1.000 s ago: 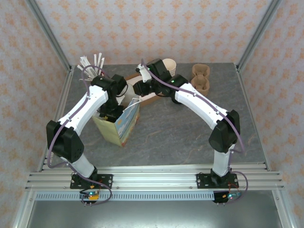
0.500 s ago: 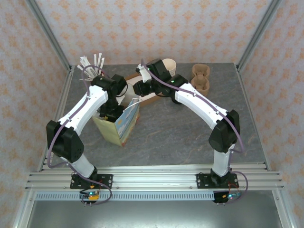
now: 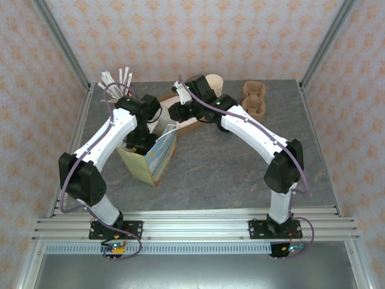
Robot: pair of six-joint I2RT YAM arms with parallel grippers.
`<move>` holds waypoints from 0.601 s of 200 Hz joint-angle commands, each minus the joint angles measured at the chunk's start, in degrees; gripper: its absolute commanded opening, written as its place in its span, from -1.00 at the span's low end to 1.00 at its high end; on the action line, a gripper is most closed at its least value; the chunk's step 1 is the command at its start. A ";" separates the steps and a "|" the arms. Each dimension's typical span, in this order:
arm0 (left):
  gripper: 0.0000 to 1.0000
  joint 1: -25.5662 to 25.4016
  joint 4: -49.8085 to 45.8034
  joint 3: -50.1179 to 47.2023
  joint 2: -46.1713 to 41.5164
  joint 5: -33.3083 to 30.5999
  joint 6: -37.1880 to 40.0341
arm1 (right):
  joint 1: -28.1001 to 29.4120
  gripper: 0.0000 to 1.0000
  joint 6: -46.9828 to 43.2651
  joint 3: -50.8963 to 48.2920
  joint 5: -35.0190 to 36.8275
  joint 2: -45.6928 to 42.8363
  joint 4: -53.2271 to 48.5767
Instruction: Pack the takeout coffee
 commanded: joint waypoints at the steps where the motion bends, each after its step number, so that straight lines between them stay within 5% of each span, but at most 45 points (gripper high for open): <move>1: -0.37 -0.42 -2.04 0.36 0.29 -2.26 0.19 | 0.43 -0.58 -0.83 1.45 1.73 1.10 -2.69; 120: -0.38 -0.42 -5.02 2.09 -0.51 -3.17 0.96 | 0.43 -0.58 -0.78 1.41 1.76 1.17 -2.95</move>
